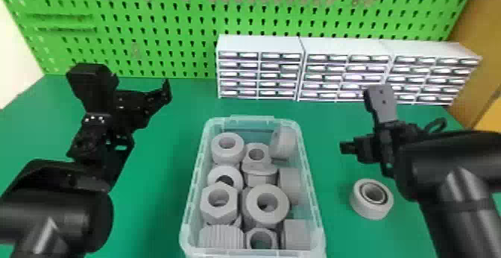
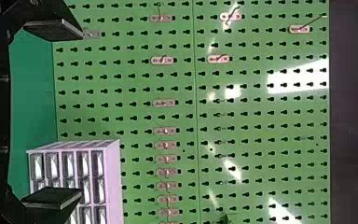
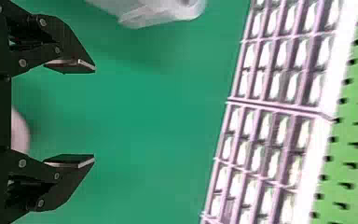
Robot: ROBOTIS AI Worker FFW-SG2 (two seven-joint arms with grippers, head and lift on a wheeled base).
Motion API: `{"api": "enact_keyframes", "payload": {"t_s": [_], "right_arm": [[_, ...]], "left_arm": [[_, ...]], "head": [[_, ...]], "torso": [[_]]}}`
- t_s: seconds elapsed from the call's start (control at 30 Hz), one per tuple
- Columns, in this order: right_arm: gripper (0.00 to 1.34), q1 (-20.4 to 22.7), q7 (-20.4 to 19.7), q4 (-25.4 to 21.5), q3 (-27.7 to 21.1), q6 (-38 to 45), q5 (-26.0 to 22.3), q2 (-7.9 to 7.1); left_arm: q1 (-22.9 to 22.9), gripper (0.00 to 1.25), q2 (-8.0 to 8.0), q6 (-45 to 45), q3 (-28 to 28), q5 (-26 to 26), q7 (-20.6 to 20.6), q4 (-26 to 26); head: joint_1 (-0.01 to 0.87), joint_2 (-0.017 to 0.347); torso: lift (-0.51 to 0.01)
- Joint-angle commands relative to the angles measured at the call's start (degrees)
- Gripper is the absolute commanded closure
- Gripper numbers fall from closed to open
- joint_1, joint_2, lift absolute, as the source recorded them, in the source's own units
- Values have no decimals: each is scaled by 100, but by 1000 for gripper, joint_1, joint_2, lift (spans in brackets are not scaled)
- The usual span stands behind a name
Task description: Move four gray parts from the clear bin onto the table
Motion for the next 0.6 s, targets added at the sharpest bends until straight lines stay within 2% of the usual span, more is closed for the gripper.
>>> {"api": "enact_keyframes", "payload": {"t_s": [0.0, 0.33, 0.57], "right_arm": [[559, -182, 0, -192, 242, 159, -35, -36], [559, -560, 0, -368, 866, 493, -264, -63], [559, -806, 0, -385, 1393, 818, -448, -28]], "left_arm": [[0, 107, 0, 0, 3, 0, 0, 0], [9, 107, 0, 0, 12, 0, 0, 0], [0, 107, 0, 0, 12, 0, 0, 0]], "head": [[687, 26], [687, 26], [687, 26]], "torso": [[-50], [-50], [-50]]}}
